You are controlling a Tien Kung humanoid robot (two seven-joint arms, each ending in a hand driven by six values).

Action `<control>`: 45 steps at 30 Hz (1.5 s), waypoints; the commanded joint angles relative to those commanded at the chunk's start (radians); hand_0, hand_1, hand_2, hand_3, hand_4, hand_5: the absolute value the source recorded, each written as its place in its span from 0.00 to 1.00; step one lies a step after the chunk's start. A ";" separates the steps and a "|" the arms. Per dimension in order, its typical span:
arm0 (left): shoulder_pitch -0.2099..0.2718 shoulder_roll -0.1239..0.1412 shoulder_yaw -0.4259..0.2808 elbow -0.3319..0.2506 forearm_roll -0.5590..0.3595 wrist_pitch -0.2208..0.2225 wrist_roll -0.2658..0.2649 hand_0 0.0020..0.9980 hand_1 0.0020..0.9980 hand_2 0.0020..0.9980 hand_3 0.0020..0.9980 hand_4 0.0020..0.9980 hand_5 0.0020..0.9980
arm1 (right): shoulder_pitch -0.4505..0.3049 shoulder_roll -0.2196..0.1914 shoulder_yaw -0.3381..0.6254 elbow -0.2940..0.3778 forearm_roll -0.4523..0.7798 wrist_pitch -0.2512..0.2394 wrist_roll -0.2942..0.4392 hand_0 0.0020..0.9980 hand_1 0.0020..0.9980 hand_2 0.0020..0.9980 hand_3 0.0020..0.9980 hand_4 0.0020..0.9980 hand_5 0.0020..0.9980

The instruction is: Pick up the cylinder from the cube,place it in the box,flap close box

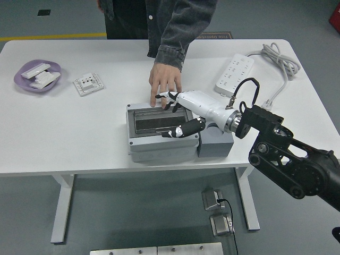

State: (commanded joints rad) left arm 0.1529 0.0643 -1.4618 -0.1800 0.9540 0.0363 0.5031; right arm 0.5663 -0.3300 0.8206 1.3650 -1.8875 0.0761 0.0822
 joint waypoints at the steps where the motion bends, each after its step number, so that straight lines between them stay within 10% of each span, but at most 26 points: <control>1: 0.000 0.000 0.000 0.000 0.000 0.000 0.000 0.89 0.80 0.86 0.93 0.92 0.74 | -0.013 -0.002 0.025 0.017 -0.007 0.004 -0.005 0.60 0.55 0.67 0.92 0.95 0.46; 23: 0.013 -0.003 0.000 0.000 -0.002 0.002 0.005 0.89 0.80 0.86 0.93 0.92 0.74 | -0.291 0.076 0.532 0.134 0.051 -0.041 0.023 0.58 0.54 0.66 0.89 0.94 0.49; 45: 0.010 0.017 -0.008 0.000 0.005 0.006 0.009 0.89 0.80 0.86 0.93 0.92 0.74 | -0.504 0.124 0.675 0.067 0.532 -0.066 0.158 0.76 0.75 0.77 0.84 0.95 0.50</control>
State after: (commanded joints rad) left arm 0.1633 0.0817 -1.4694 -0.1800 0.9590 0.0423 0.5121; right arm 0.0621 -0.2062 1.4958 1.4324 -1.3554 0.0103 0.2397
